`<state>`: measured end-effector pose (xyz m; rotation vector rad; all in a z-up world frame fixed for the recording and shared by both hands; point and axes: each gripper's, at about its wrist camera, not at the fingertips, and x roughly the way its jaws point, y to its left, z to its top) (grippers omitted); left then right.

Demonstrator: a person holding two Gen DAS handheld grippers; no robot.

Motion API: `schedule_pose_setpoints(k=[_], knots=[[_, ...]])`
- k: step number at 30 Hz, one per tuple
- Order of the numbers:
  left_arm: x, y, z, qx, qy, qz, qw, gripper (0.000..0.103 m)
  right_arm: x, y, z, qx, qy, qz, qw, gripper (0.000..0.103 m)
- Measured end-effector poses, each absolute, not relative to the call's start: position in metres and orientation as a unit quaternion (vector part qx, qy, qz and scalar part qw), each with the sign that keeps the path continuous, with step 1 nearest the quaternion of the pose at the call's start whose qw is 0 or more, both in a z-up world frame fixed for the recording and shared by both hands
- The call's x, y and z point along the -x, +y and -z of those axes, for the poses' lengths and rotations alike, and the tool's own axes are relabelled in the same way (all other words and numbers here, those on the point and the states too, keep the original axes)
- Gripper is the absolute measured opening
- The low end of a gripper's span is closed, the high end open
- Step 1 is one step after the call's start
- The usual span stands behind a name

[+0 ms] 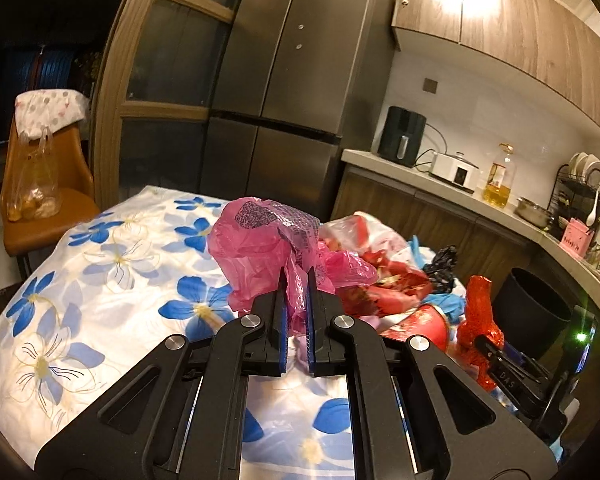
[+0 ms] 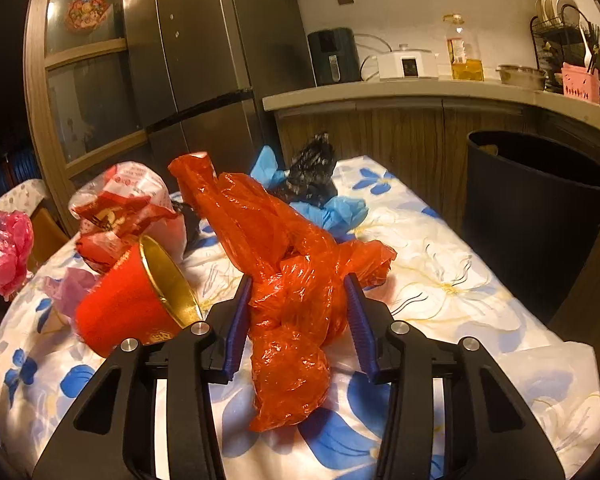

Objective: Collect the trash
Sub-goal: 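Lift both bags and carry them over the black trash bin with both tools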

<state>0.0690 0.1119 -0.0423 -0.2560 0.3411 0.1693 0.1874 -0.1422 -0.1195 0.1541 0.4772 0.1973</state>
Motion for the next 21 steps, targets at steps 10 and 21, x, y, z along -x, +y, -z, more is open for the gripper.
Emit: schedule_pose_setpoints(k=[10, 21], knots=[[-0.066, 0.076, 0.026, 0.103, 0.155, -0.044, 0.982, 0.006, -0.153, -0.165, 0.084, -0.091, 0.188, -0.101, 0.973, 0.045], [-0.092, 0.005, 0.006, 0.069, 0.138, 0.043, 0.987, 0.006, -0.13, -0.217, 0.045, -0.105, 0.126, -0.072, 0.984, 0.045]])
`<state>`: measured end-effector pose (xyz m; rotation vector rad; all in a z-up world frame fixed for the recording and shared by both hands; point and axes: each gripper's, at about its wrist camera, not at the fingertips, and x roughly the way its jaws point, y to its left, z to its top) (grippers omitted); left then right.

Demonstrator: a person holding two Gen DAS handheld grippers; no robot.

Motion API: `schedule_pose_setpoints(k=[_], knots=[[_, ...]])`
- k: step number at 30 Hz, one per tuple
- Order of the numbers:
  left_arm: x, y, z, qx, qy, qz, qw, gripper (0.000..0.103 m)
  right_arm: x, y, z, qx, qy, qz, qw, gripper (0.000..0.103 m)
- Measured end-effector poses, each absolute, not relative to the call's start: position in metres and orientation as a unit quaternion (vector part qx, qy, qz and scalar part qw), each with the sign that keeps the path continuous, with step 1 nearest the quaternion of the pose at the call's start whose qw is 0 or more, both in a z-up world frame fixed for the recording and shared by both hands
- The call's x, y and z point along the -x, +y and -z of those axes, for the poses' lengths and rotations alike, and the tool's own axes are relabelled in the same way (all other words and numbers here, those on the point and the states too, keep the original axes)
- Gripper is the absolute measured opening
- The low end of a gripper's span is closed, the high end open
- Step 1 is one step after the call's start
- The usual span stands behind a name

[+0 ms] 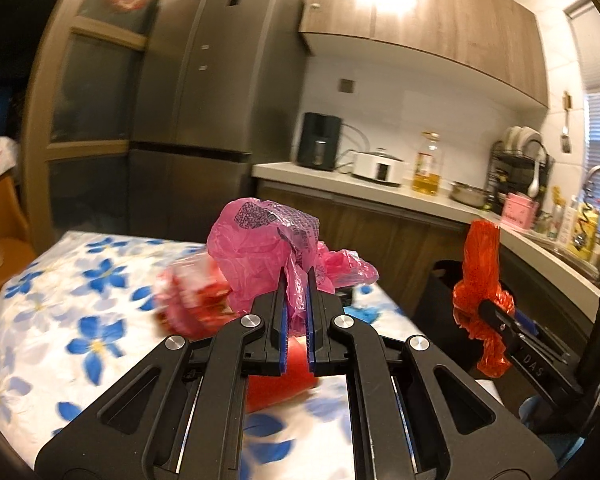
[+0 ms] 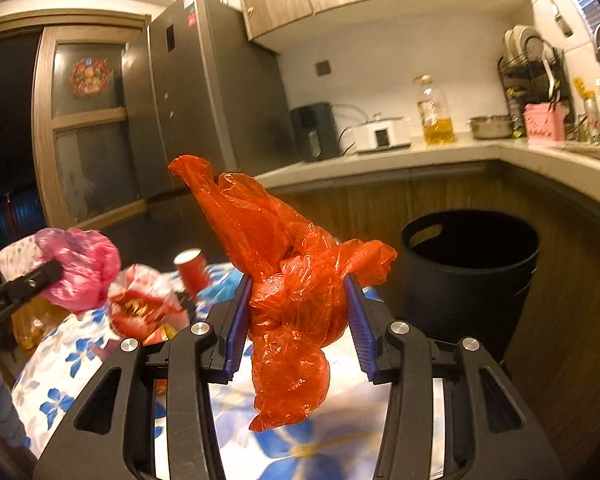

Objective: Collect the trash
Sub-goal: 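Lift both bags and carry them over the black trash bin with both tools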

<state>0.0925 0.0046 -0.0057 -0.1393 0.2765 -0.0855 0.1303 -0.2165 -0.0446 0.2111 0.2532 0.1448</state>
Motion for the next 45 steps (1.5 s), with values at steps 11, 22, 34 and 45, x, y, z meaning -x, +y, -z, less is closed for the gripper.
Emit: schedule_pose_setpoints(k=[11, 22, 34, 45], knots=[[-0.136, -0.106, -0.008, 0.051, 0.117, 0.155, 0.98, 0.006, -0.129, -0.296, 0.019, -0.105, 0.072, 0.011, 0.992, 0.045], [-0.183, -0.194, -0.011, 0.041, 0.105, 0.22, 0.969, 0.006, -0.153, -0.347, 0.012, -0.102, 0.049, 0.055, 0.992, 0.045], [-0.217, -0.242, -0.001, 0.032, 0.099, 0.248, 0.963, 0.006, -0.178, -0.375, 0.009, -0.113, 0.032, 0.059, 0.991, 0.045], [-0.243, -0.255, 0.009, 0.035, 0.106, 0.257, 0.96, 0.006, -0.197, -0.382, 0.015, -0.117, 0.035, 0.055, 0.991, 0.046]])
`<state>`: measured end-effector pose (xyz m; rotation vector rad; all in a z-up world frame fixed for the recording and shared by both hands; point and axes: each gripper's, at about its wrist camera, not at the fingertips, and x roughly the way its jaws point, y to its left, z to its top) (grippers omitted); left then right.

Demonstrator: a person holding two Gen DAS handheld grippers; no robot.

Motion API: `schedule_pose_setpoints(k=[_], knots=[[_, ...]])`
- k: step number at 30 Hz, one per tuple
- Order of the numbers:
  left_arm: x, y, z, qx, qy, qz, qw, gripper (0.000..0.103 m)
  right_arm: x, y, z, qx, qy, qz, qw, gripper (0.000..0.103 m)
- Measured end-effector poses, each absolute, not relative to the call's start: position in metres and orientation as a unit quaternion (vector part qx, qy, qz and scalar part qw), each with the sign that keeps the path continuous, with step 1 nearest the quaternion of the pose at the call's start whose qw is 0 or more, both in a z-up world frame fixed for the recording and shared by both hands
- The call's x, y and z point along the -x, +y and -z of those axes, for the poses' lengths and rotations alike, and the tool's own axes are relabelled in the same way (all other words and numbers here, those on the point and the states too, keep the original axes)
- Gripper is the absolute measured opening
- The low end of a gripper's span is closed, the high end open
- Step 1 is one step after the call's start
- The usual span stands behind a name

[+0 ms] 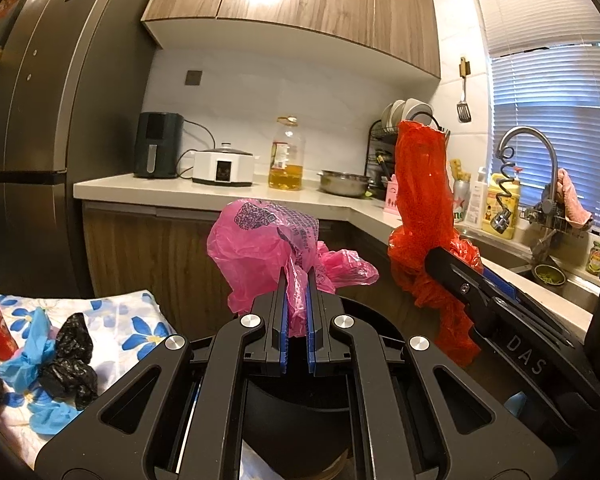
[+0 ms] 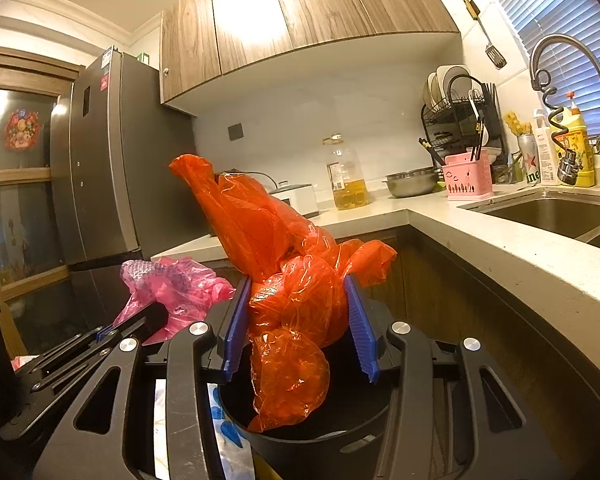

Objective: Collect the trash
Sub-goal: 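Lift both bags and carry them over the black trash bin with both tools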

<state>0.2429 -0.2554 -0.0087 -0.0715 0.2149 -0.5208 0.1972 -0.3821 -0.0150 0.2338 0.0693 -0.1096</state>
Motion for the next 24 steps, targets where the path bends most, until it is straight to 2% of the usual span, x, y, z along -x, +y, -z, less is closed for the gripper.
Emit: schedule_pose_setpoints(k=[23, 24], knots=[[-0.281, -0.276, 0.025, 0.04, 0.133, 0.278, 0.95, 0.007, -0.229, -0.396, 0.022, -0.137, 0.04, 0.043, 0.989, 0.05], [-0.282, -0.276, 0.026, 0.042, 0.134, 0.278, 0.95, 0.007, -0.23, -0.397, 0.022, -0.138, 0.04, 0.041, 0.989, 0.052]])
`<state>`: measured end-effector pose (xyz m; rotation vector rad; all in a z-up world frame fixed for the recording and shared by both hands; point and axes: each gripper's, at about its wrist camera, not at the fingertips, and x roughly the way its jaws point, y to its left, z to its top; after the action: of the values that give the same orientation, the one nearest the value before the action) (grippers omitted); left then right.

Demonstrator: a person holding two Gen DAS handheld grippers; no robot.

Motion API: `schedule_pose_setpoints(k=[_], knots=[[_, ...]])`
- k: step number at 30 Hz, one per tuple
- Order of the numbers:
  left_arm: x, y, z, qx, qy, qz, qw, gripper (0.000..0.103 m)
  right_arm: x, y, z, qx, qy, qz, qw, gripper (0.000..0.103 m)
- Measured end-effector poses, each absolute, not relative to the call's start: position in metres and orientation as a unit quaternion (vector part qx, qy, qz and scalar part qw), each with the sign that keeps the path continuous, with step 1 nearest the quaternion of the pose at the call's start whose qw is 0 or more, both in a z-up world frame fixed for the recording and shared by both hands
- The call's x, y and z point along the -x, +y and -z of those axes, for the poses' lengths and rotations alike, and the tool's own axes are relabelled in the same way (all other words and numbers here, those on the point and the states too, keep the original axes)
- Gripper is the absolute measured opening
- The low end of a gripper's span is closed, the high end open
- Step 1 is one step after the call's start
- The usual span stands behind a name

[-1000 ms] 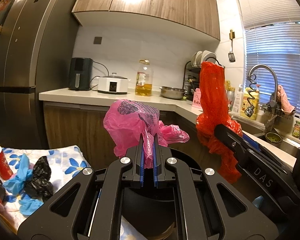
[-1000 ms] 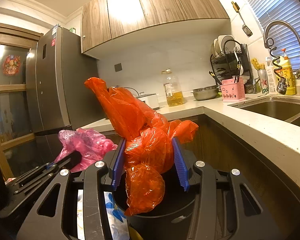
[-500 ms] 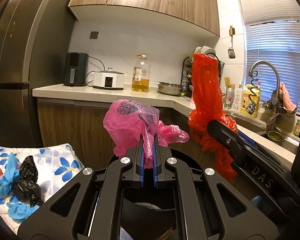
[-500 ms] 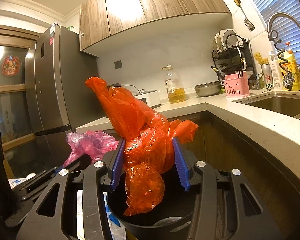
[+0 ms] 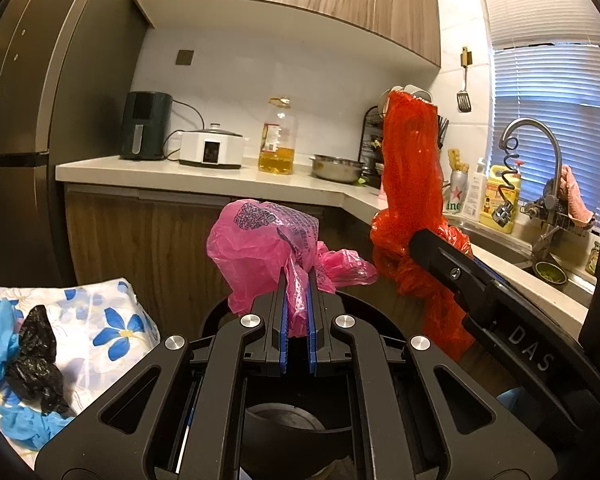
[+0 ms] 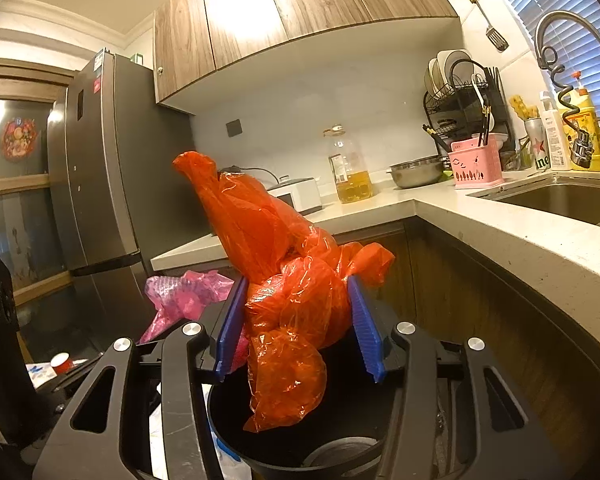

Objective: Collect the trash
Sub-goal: 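Lift both bags and carry them over the black trash bin with both tools, then open both tools over the bin to drop the bags inside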

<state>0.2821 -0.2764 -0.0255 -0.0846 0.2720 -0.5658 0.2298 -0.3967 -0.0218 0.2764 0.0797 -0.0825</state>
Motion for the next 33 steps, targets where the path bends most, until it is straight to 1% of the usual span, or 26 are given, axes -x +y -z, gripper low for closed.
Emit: schedule_pose_setpoints(k=[2, 4, 5, 7, 8, 10, 11, 14, 16, 19, 21, 24, 30, 33], knots=[[-0.286, -0.277, 0.027, 0.044, 0.138, 0.281, 0.949, 0.007, -0.232, -0.398, 0.022, -0.14, 0.04, 0.038, 0.989, 0.056], [-0.29, -0.278, 0.03, 0.043, 0.146, 0.28, 0.948, 0.011, -0.233, -0.398, 0.024, -0.142, 0.04, 0.038, 0.988, 0.067], [-0.293, -0.279, 0.032, 0.044, 0.15, 0.28, 0.947, 0.015, -0.233, -0.398, 0.025, -0.143, 0.04, 0.038, 0.988, 0.067], [-0.296, -0.279, 0.035, 0.045, 0.156, 0.28, 0.946, 0.035, -0.233, -0.399, 0.024, -0.145, 0.04, 0.04, 0.988, 0.068], [-0.297, -0.279, 0.036, 0.047, 0.16, 0.283, 0.944, 0.047, -0.232, -0.399, 0.024, -0.145, 0.039, 0.041, 0.988, 0.068], [-0.3, -0.277, 0.038, 0.056, 0.167, 0.296, 0.939, 0.051, -0.231, -0.401, 0.024, -0.146, 0.037, 0.044, 0.988, 0.068], [-0.3, -0.277, 0.039, 0.057, 0.169, 0.295, 0.939, 0.055, -0.23, -0.401, 0.024, -0.146, 0.036, 0.046, 0.988, 0.068], [-0.302, -0.274, 0.043, 0.063, 0.175, 0.288, 0.939, 0.057, -0.229, -0.403, 0.024, -0.149, 0.036, 0.05, 0.987, 0.068], [-0.302, -0.269, 0.044, 0.067, 0.178, 0.281, 0.941, 0.062, -0.227, -0.404, 0.023, -0.15, 0.037, 0.052, 0.987, 0.068], [-0.296, -0.263, 0.043, 0.064, 0.174, 0.262, 0.947, 0.071, -0.224, -0.401, 0.024, -0.147, 0.039, 0.054, 0.987, 0.068], [-0.292, -0.259, 0.042, 0.059, 0.17, 0.251, 0.951, 0.078, -0.223, -0.398, 0.023, -0.143, 0.042, 0.055, 0.987, 0.071], [-0.283, -0.251, 0.04, 0.054, 0.168, 0.231, 0.957, 0.084, -0.216, -0.393, 0.024, -0.14, 0.044, 0.057, 0.988, 0.072], [-0.253, -0.228, 0.033, 0.045, 0.151, 0.189, 0.969, 0.095, -0.2, -0.382, 0.024, -0.133, 0.051, 0.057, 0.988, 0.082], [-0.237, -0.214, 0.032, 0.046, 0.146, 0.176, 0.973, 0.097, -0.19, -0.376, 0.024, -0.13, 0.054, 0.06, 0.988, 0.084]])
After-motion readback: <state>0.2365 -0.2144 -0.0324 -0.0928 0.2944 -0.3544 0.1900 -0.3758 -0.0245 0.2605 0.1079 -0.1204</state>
